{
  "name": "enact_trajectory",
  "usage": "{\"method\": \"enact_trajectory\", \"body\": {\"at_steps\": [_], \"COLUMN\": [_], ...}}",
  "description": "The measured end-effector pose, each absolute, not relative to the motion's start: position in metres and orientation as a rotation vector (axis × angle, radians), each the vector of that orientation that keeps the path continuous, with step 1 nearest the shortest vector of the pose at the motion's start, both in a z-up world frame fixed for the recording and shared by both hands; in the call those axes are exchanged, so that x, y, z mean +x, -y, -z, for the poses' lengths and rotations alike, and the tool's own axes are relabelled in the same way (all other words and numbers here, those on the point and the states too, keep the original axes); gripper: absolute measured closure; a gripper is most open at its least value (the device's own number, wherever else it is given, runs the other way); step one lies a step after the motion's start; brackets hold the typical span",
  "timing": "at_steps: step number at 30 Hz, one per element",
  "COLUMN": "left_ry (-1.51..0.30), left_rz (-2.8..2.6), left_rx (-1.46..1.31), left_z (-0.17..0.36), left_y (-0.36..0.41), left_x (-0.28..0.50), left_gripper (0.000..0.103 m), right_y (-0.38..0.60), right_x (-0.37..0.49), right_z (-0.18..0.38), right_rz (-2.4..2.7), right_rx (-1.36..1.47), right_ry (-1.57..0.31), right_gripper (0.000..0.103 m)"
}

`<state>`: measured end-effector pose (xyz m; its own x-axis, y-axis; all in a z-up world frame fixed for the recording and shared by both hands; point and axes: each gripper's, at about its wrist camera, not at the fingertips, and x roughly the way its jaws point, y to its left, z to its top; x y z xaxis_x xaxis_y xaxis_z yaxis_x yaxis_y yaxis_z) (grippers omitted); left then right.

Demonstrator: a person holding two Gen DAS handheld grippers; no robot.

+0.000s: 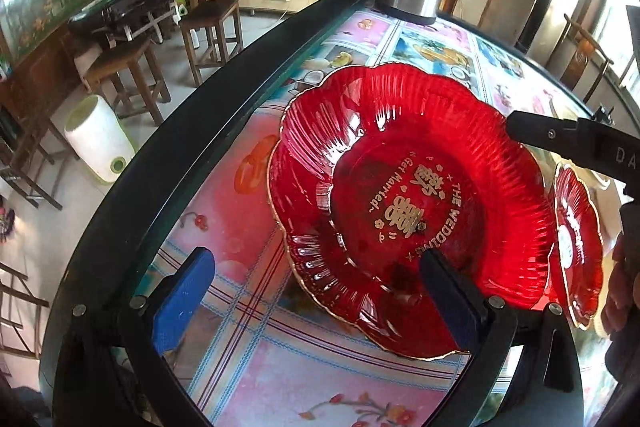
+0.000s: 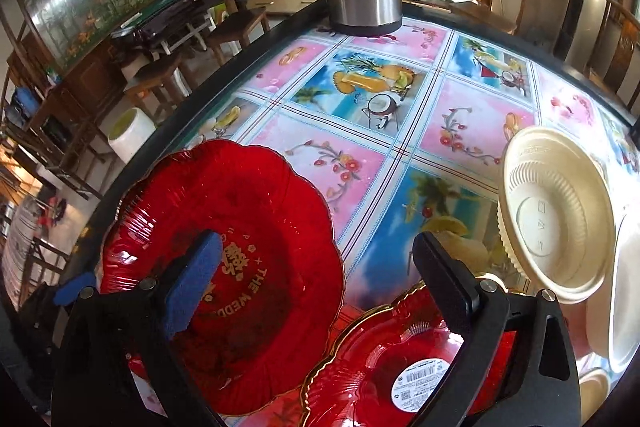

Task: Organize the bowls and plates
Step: 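Close the left gripper on the large red plate's rim, then lift the large red plate, set it by the table edge, open left gripper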

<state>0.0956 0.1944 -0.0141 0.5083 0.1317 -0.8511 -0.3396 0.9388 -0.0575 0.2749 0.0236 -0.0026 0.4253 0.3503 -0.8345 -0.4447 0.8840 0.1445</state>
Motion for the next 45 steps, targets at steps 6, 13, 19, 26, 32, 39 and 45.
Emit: {"method": "enact_trajectory", "body": {"at_steps": [6, 13, 19, 26, 32, 39, 45], "left_ry": [-1.001, -1.002, -1.070, -1.042, -1.041, -1.004, -0.959], "left_rz": [-0.290, -0.304, -0.316, -0.364, -0.380, -0.379, -0.357], "left_rx": [-0.210, -0.219, -0.202, -0.193, -0.226, -0.237, -0.196], "left_z": [0.014, 0.017, 0.032, 0.027, 0.023, 0.002, -0.016], "left_y": [-0.193, -0.194, -0.191, -0.193, -0.208, -0.216, -0.214], "left_x": [0.093, 0.101, 0.114, 0.115, 0.110, 0.086, 0.051], "left_gripper": [0.001, 0.001, 0.024, 0.056, 0.070, 0.079, 0.079], "right_y": [-0.025, -0.030, -0.036, -0.038, -0.034, -0.033, -0.026], "right_x": [0.272, 0.282, 0.296, 0.294, 0.282, 0.244, 0.187], "right_z": [-0.002, 0.007, 0.032, 0.044, 0.036, 0.007, -0.011], "right_rz": [-0.512, -0.504, -0.508, -0.530, -0.540, -0.547, -0.527], "right_rx": [-0.105, -0.140, -0.140, -0.123, -0.096, -0.108, -0.116], "right_ry": [-1.002, -1.020, -1.130, -1.154, -1.110, -1.019, -0.953], "right_gripper": [0.006, 0.006, 0.066, 0.082, 0.085, 0.085, 0.085]}}
